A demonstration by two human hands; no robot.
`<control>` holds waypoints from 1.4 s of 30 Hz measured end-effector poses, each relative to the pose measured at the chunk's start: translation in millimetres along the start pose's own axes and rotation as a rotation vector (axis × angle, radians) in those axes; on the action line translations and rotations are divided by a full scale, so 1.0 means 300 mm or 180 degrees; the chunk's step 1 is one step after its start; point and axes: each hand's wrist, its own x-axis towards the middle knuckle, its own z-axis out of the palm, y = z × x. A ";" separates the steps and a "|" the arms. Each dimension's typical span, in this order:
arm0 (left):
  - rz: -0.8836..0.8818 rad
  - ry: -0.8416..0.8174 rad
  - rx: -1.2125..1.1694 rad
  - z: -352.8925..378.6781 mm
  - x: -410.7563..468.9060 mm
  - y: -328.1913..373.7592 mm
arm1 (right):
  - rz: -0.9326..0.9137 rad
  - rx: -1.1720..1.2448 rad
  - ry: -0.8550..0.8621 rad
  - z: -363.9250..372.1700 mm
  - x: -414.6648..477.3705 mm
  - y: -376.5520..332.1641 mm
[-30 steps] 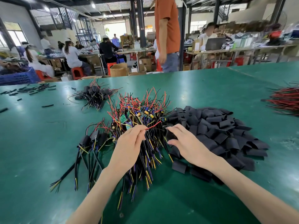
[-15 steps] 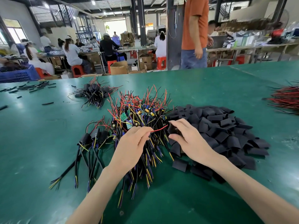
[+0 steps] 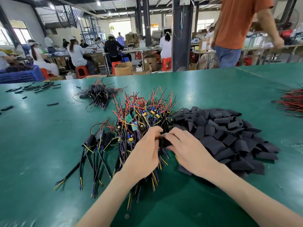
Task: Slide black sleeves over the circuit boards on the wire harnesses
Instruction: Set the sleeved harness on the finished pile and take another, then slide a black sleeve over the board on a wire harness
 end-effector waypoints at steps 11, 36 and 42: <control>0.0019 0.0312 0.1282 -0.074 0.013 -0.020 | 0.1329 0.0845 0.0988 -0.082 0.005 0.116; -0.0793 0.0412 -0.1181 -0.053 0.022 0.025 | 0.0292 0.0428 0.0101 -0.055 -0.019 0.104; -0.0873 0.0554 -0.1388 -0.053 0.026 0.009 | 0.0112 0.0658 0.0235 -0.054 -0.019 0.107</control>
